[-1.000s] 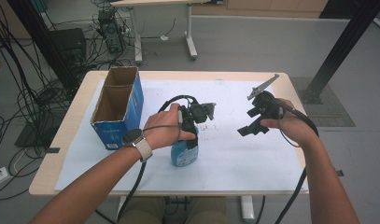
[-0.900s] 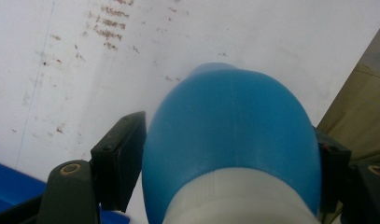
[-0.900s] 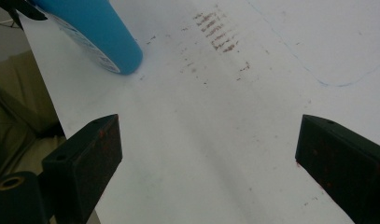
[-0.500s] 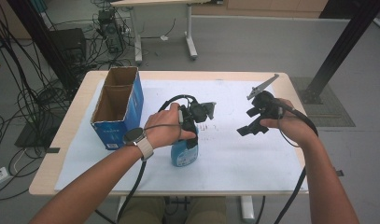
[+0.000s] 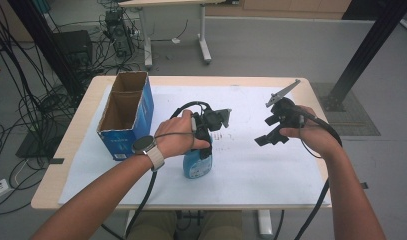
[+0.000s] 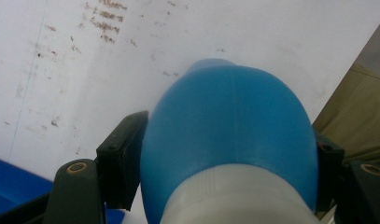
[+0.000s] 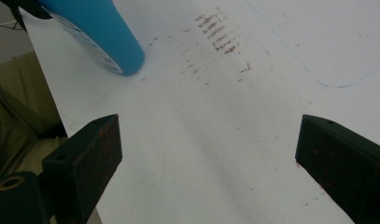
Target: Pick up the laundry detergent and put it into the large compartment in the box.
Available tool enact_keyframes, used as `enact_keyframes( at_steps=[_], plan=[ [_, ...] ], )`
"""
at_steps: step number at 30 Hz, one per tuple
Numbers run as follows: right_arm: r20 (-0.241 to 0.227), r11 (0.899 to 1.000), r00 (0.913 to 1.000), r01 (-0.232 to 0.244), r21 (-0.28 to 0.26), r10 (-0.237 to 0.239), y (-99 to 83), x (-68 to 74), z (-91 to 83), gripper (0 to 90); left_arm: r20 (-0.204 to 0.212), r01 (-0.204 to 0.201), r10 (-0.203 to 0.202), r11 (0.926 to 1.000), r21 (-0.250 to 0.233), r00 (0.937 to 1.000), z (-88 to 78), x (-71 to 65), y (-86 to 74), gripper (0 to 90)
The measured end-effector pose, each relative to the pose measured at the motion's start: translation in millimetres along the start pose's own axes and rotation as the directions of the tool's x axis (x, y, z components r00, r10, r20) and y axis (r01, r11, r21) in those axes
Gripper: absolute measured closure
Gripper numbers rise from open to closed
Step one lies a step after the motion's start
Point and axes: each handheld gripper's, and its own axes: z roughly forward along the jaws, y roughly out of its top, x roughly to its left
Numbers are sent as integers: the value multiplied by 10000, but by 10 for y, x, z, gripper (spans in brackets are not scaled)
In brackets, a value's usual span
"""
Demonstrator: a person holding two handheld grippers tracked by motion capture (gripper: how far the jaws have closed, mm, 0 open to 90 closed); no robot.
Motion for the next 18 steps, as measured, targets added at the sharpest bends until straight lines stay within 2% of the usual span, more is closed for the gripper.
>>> enact_keyframes(
  at_steps=[1, 2, 18],
  plan=[
    [0, 10000, 10000, 0, 0, 0, 0, 0, 0, 70, 0, 0, 0, 10000, 0, 10000, 0, 0, 0, 310],
    [0, 10000, 10000, -6, -6, 6, -2, 1, -3, 70, 225, 45, -43, 10000, -85, 9997, 3, 32, -14, 378],
    [15, 10000, 10000, -63, -6, 63, -11, 7, 0, 70, 280, 83, -83, 10000, 27, 9996, 2, 53, 13, 389]
  ],
)
